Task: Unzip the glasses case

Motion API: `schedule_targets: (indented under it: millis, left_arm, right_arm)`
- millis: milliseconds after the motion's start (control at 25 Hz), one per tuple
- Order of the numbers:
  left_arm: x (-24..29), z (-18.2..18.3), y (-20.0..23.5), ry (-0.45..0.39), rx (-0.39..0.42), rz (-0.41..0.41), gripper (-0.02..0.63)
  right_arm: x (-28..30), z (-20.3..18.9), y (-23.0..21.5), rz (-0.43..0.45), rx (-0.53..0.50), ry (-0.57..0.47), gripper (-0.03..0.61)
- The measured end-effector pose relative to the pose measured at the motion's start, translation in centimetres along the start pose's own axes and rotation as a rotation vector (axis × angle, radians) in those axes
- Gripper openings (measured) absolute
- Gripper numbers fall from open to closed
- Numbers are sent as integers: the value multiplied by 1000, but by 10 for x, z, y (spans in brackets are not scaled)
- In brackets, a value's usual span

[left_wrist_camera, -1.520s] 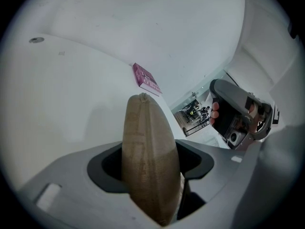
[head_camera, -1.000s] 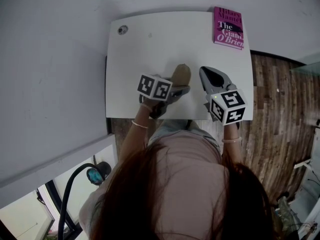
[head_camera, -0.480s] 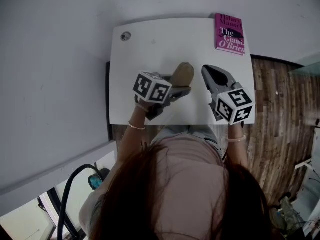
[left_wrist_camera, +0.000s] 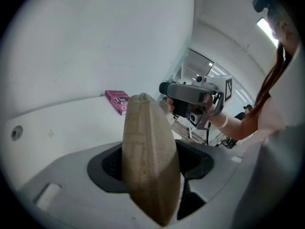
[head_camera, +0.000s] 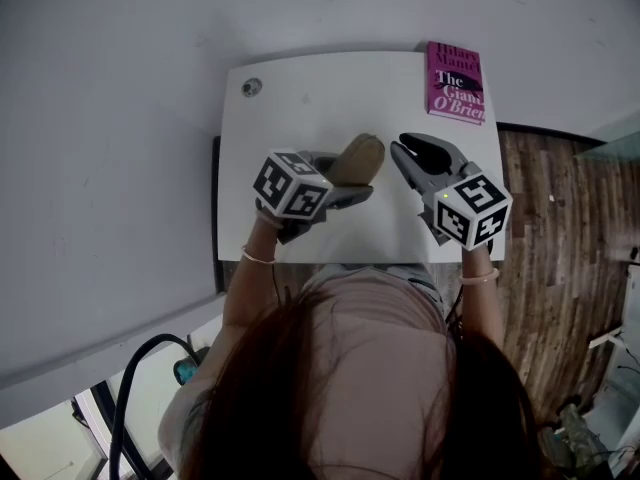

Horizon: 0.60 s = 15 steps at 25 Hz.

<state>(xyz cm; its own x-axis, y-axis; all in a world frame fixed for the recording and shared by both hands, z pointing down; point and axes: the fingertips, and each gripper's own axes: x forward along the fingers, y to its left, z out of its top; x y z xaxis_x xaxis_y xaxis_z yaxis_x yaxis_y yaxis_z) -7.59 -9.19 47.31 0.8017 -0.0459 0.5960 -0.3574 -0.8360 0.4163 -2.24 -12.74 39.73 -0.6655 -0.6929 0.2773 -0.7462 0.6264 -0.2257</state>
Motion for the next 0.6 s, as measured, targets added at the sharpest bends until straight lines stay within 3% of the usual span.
schedule_targets:
  millis: [200,360,600]
  left_arm:
    - [-6,10,-3,33,85,-4,298]
    - [-8,22,-15,60,140,-67,298]
    - [-9,32,-23,92,210,-96,298]
  right_arm:
    - [-2,5,1,75,-41,-1,83]
    - [-6,9,0,162,-62,-5,86]
    - [-8,16,1,254,-83,-2,101]
